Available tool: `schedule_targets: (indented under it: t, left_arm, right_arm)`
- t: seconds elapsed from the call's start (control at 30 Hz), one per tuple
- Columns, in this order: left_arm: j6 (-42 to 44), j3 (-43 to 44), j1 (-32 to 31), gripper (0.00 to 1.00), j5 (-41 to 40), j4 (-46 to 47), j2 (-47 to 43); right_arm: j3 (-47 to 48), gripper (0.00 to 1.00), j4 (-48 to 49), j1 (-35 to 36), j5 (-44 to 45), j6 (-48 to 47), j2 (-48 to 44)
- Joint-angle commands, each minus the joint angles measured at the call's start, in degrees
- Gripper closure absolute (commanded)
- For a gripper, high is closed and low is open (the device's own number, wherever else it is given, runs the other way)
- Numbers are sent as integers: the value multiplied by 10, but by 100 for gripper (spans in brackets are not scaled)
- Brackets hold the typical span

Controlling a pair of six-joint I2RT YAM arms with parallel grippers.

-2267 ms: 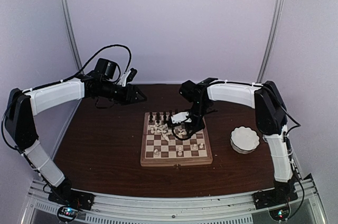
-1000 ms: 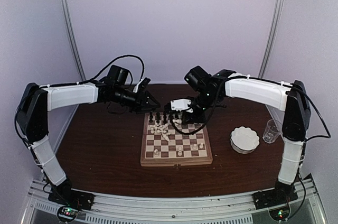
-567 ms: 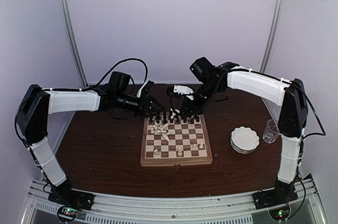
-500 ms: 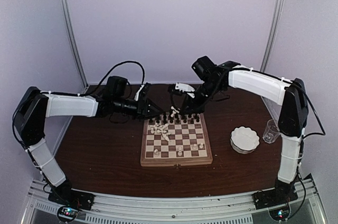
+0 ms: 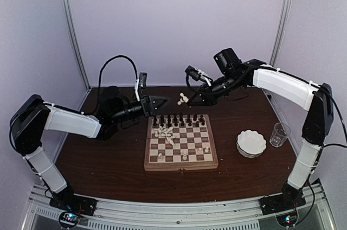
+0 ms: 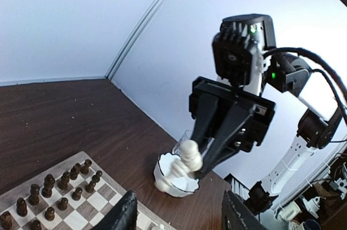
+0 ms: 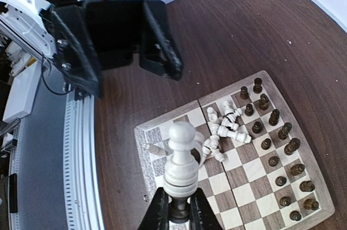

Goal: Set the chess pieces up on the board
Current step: Pick up the pawn from the chess pile.

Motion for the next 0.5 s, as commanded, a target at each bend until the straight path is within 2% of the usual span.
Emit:
schedule_targets:
  t: [0.0,0.2,0.47]
  left_arm:
    - [-65,-16,-19,47,-70,223,56]
    - [-91,18,-39,47,-53,306,124]
    - [-94,43,-58,46,-20,307,133]
  right_arm:
    - [-27,95,62,2,-68,79,-36]
    - [-38,95,63,2,-89,92,-53]
    - [-42,94,69,2,-89,95,-66]
